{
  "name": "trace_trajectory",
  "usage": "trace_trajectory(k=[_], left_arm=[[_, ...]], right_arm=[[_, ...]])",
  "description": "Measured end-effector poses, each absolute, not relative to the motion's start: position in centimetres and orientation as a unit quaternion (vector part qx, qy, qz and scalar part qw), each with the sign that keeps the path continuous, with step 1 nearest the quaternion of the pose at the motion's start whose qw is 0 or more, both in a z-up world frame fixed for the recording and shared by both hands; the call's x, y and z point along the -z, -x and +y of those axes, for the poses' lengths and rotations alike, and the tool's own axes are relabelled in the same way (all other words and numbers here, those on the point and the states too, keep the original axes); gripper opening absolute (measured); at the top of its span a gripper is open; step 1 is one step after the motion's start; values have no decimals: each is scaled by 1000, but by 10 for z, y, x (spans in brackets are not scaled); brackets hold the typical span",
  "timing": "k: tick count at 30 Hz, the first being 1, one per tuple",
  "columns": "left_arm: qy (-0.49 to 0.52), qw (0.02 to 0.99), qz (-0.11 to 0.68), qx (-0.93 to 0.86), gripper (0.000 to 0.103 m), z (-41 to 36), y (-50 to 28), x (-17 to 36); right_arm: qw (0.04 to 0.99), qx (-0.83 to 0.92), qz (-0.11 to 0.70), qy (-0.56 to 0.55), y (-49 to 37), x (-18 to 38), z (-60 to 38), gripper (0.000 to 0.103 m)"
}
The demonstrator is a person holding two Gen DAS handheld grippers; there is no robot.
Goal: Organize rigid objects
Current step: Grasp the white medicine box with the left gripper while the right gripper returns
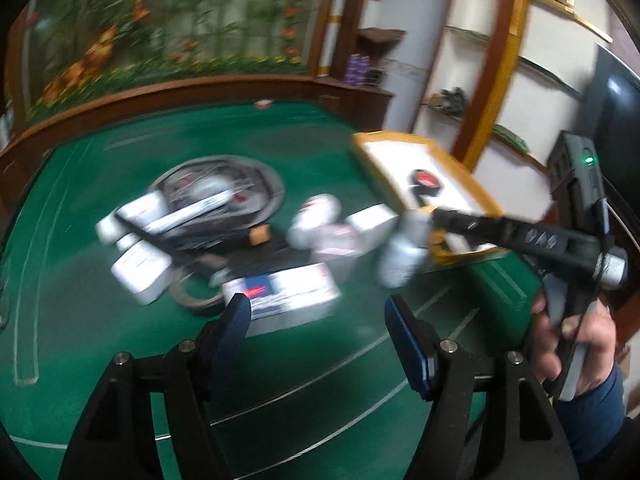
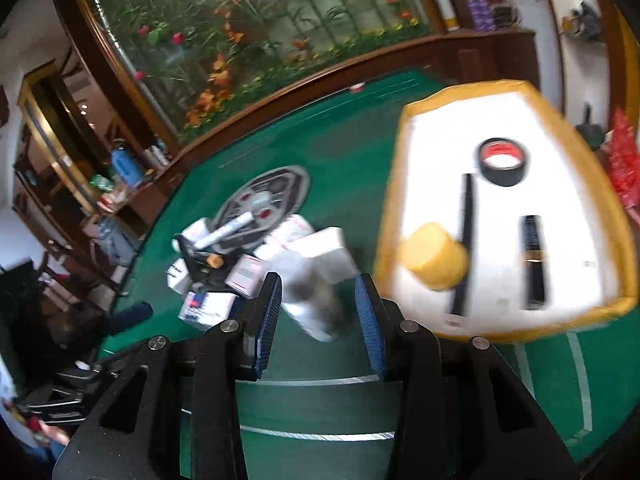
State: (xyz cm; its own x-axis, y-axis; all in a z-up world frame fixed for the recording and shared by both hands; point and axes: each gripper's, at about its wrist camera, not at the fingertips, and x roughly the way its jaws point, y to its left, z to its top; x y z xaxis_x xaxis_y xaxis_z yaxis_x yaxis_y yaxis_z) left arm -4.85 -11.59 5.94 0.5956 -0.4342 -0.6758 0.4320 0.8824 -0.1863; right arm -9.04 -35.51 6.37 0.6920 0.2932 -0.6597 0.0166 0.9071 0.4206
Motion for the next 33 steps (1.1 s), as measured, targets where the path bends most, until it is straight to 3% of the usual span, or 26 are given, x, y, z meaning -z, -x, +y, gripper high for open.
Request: trace_trajectory(k=[4, 10, 14, 18, 26, 29, 31, 33], left_arm=[[29, 889, 402, 217, 70, -91, 36, -47], [21, 886, 408, 218, 70, -81, 33, -40], [-39, 877, 403, 258, 70, -102, 33, -38], [-130, 874, 379, 276, 71, -133, 29, -41], [-214, 842, 395, 299, 71, -170, 2, -17], [-229, 852, 386, 269, 63, -167, 10, -15], [-224, 856, 384, 265, 49, -163, 21, -18], [-192, 849, 398, 291, 45, -157, 32, -24]], right_arm=[[895, -92, 381, -212, 63, -54, -344, 38], [879, -162, 414, -175, 64, -47, -306, 47], [860, -237, 438, -114, 94, -46, -268, 47], [878, -205, 426, -72, 116, -50, -266, 47], [879, -193, 415, -135, 127, -46, -301, 47], [874, -200, 415, -153, 126, -44, -305, 47], [871, -201, 419, -159, 125, -41, -304, 47], [867, -196, 428, -162, 124, -36, -303, 47]])
